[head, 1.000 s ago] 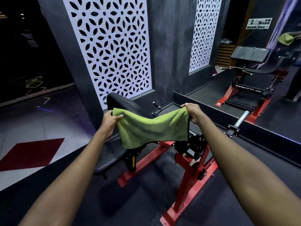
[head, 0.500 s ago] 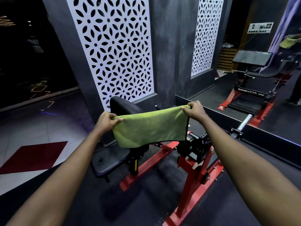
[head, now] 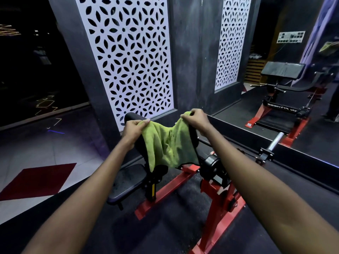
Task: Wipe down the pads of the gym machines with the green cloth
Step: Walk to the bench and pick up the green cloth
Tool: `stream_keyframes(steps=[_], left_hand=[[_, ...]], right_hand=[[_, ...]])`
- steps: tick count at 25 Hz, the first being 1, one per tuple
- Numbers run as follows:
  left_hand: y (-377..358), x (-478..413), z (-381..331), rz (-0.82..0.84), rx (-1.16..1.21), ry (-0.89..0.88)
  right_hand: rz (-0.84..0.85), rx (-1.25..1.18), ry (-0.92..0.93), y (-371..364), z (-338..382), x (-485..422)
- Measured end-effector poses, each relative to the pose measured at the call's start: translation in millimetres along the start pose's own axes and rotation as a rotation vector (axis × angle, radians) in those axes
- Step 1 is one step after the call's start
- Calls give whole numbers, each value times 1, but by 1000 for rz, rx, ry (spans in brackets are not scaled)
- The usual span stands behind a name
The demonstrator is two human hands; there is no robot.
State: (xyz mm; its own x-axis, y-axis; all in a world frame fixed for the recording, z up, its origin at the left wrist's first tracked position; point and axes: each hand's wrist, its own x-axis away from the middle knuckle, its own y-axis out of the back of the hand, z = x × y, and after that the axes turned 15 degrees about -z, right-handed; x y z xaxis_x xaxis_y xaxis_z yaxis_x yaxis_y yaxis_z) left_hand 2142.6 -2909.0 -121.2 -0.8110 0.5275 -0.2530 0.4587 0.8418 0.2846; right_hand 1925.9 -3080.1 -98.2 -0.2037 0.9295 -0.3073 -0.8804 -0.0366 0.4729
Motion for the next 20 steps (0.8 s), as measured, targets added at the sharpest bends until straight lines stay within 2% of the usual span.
stream_keyframes(steps=[2, 4, 6, 8, 10, 12, 15, 17, 19, 20], left_hand=[[-13, 12, -16, 100, 76, -48], [-22, 21, -28, 165, 178, 7], [-18, 22, -35, 261, 256, 128], [-11, 20, -38, 366, 235, 149], [-10, 20, -36, 360, 208, 108], [-12, 20, -34, 283, 243, 98], [-6, 16, -27, 321, 316, 115], [3, 14, -26, 414, 327, 124], [9, 18, -29, 464, 349, 108], [11, 21, -32, 456, 373, 108]], right_hand=[[78, -43, 31, -18, 21, 15], [174, -162, 8, -31, 35, 27], [296, -424, -104, -33, 44, 35], [413, -602, -153, -28, 44, 40], [421, -559, -60, -25, 37, 44], [347, -493, 50, -29, 29, 45], [216, -350, 232, -31, 20, 38], [309, -242, 338, -26, 18, 29], [499, -125, 344, -25, 23, 26], [519, -56, 356, -26, 27, 26]])
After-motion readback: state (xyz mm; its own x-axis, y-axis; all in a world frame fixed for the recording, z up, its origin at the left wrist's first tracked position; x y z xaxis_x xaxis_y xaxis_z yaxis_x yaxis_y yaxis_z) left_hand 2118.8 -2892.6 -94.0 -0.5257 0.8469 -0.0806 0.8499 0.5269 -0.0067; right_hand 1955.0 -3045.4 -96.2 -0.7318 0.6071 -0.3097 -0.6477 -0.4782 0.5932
